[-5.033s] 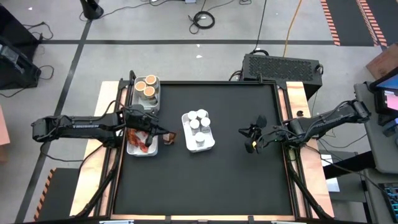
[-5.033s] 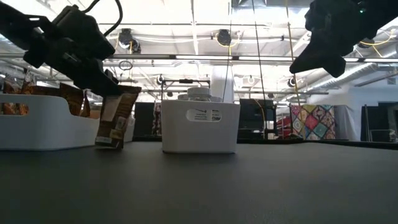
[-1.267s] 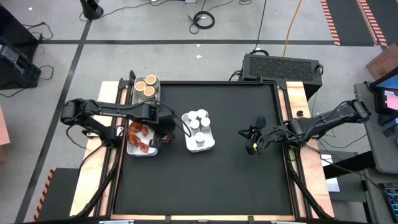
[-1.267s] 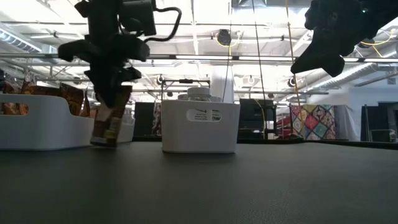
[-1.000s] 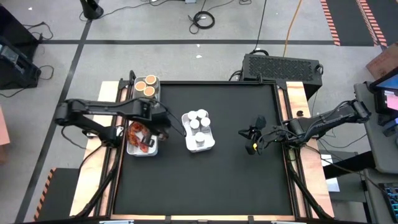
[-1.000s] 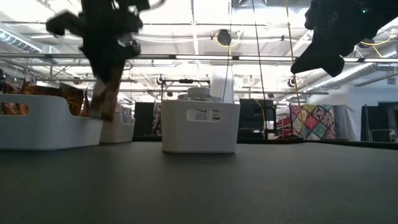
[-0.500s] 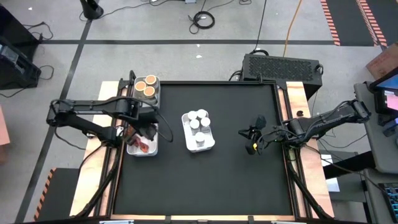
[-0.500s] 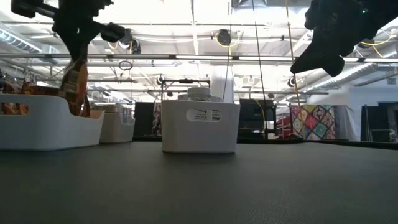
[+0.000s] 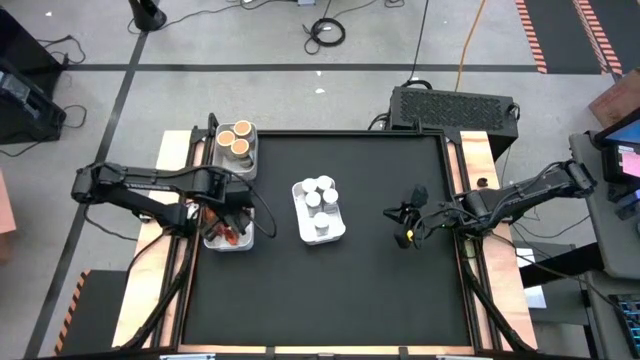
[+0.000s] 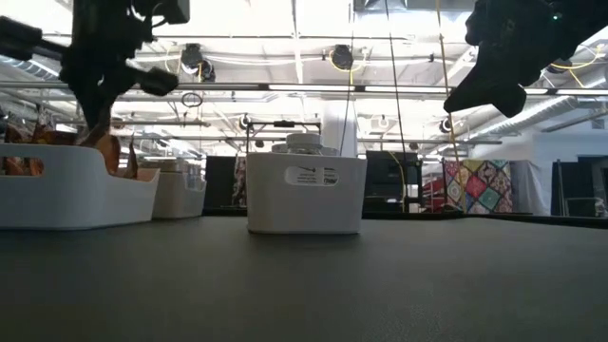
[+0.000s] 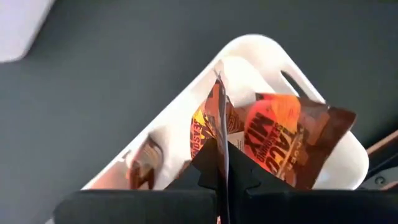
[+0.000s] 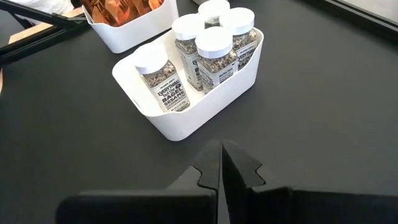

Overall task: Sort spices by type
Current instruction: Put the orange seasoning pack into the left white bin

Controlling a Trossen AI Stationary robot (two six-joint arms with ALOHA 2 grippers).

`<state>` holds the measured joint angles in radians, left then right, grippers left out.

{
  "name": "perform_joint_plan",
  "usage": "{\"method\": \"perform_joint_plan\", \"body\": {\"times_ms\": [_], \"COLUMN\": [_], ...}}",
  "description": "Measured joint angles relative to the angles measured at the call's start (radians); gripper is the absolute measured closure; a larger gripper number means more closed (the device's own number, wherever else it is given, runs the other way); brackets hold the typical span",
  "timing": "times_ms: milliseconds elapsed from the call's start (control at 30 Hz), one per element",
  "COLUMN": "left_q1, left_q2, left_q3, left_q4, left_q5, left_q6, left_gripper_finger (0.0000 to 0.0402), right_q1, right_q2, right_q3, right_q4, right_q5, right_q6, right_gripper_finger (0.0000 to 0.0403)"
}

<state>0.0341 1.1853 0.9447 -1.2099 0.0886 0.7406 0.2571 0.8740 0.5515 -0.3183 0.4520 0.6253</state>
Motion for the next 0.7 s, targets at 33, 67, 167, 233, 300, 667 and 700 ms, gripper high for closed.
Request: {"method": "perform_joint_plan", "body": {"times_ms": [33,67,167,233,300,667,700], "left_q1": [0.000,0.000,-0.007,-0.012,-0.015,-0.015,-0.015], "left_q2": [-0.003,-0.005,-0.016,-0.024,-0.024,-0.025,-0.025], "left_q3": [-0.013,-0.027,-0.065,-0.083,-0.091,-0.090,-0.090], "left_q4": [0.001,0.002,0.049,0.075,0.079,0.108,0.106], "left_q5": [0.000,0.000,0.005,0.006,0.006,0.040,0.040], "left_q6": [0.000,0.000,-0.001,-0.001,0.000,-0.094,-0.106], "left_gripper_finger": [0.0401,0.0401,0.0401,0.0401,0.0401,0.0390,0.0384], "right_q1": [0.000,0.000,0.000,0.000,0.000,0.000,0.000], "right_q2": [0.000,0.000,0.000,0.000,0.000,0.000,0.000], "right_q3": [0.000,0.000,0.000,0.000,0.000,0.000,0.000], "right_q4": [0.000,0.000,0.000,0.000,0.000,0.001,0.001], "right_q5": [0.000,0.000,0.000,0.000,0.000,0.000,0.000], "right_q6": [0.001,0.001,0.001,0.001,0.006,0.017,0.017], "right_gripper_finger": [0.0403,0.0403,0.0403,0.0403,0.0403,0.0403,0.0403]}}
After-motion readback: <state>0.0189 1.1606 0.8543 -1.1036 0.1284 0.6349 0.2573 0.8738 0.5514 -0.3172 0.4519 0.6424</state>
